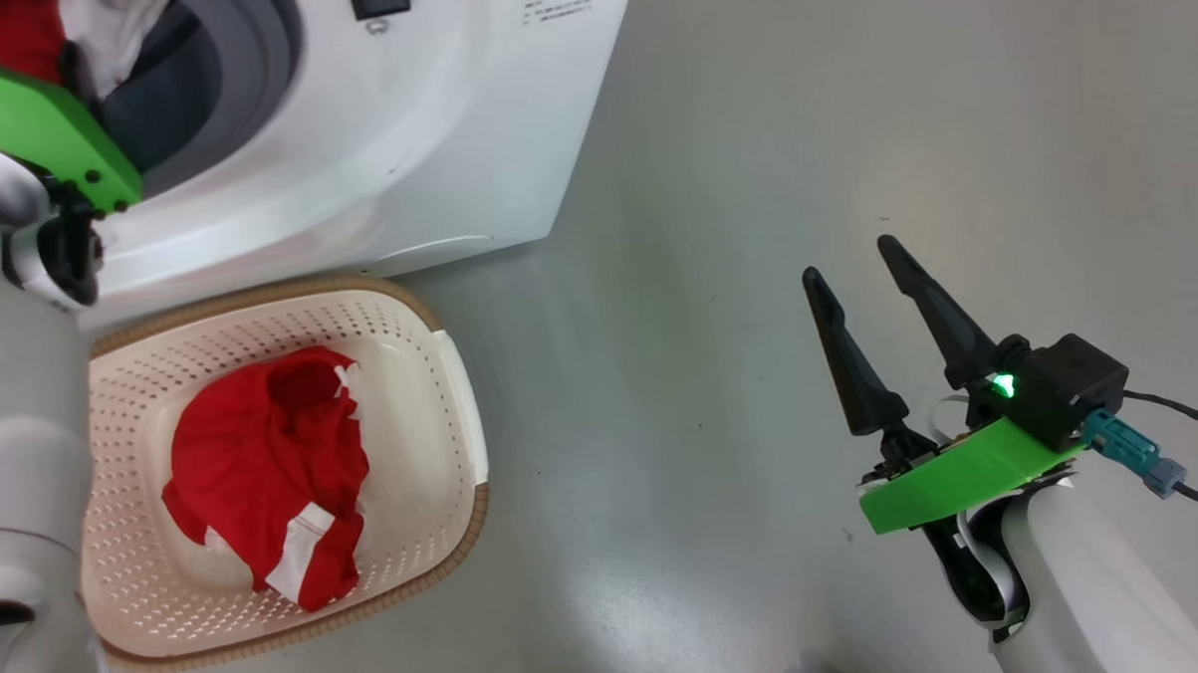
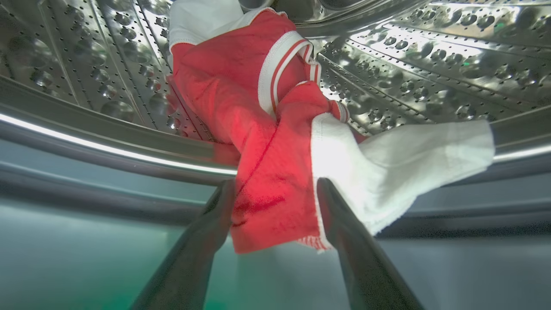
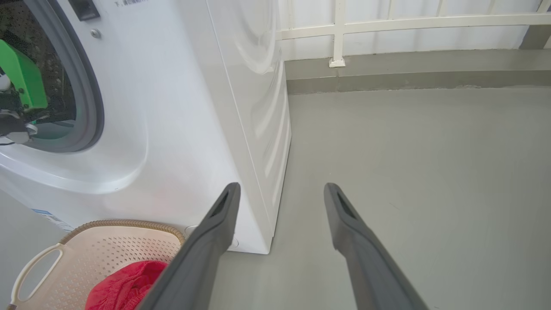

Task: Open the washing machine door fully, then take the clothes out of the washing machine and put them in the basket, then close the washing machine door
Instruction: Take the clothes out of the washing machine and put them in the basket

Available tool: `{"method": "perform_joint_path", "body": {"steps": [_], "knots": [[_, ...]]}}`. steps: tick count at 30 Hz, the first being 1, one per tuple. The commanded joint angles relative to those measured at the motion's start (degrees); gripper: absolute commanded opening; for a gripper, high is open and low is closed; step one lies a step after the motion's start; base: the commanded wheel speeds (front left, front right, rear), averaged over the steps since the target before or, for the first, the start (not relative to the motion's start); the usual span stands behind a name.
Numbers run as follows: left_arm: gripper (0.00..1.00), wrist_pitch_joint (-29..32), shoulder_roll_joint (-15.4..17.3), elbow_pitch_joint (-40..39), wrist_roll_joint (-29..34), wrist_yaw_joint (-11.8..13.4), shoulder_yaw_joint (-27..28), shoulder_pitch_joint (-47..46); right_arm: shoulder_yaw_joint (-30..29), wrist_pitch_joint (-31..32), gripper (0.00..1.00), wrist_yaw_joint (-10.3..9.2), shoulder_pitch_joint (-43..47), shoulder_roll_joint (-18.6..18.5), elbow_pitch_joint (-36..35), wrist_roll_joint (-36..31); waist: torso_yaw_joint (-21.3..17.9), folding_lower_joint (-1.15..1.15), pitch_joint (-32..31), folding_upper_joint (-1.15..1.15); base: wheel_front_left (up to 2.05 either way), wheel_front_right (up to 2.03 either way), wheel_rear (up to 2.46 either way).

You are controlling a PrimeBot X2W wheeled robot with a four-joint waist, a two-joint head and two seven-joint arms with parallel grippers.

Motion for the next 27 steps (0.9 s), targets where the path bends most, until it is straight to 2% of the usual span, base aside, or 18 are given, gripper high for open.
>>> {"method": "perform_joint_path", "body": {"steps": [1,2,3,4,5,13,21,27], "knots": [[1.0,0.4,3.0,-0.9,1.0,0.7,-0.4,-0.5,1.4,-0.4,1.0,0.02,-0.5,0.2,-0.9,0.5,-0.4,0.0,0.2,0.0,0.0,0.0,0.0],[1.0,0.6,3.2,-0.9,1.5,1.0,-1.0,-0.4,1.5,-0.4,1.0,0.02,-0.7,0.2,-0.9,0.6,-0.5,0.0,0.3,0.0,0.0,0.0,0.0],[0.6,0.5,3.5,-0.9,2.0,1.3,-1.5,-0.4,1.5,-0.4,1.0,0.02,-0.8,0.2,-0.9,0.8,-0.7,0.0,0.4,0.0,0.0,0.0,0.0],[0.07,0.4,3.6,-0.8,2.3,1.5,-1.8,-0.4,1.5,-0.4,1.0,0.02,-0.9,0.3,-0.8,0.9,-0.7,0.0,0.5,0.0,0.0,0.0,0.0],[0.0,0.3,3.7,-0.8,2.5,1.4,-2.2,-0.3,1.5,-0.4,1.0,0.02,-1.0,0.3,-0.8,1.0,-0.7,0.0,0.6,0.0,0.0,0.0,0.0],[0.0,-3.6,4.5,-0.7,3.1,0.1,-3.8,1.2,1.8,-0.4,1.0,0.02,-1.0,0.3,0.0,1.7,-0.8,0.0,-0.6,0.0,0.0,0.0,0.0],[0.0,-12.4,5.0,-1.3,3.9,0.5,-5.1,4.5,1.5,-0.4,1.0,0.02,-0.6,0.2,0.3,1.7,0.3,0.0,-2.6,0.0,0.0,0.0,0.0],[0.0,-16.3,4.5,-3.1,2.2,-0.8,-4.1,8.2,1.0,-0.4,1.0,0.02,0.0,0.1,0.4,1.4,2.0,0.0,-4.5,0.0,0.0,0.0,0.0]]}}
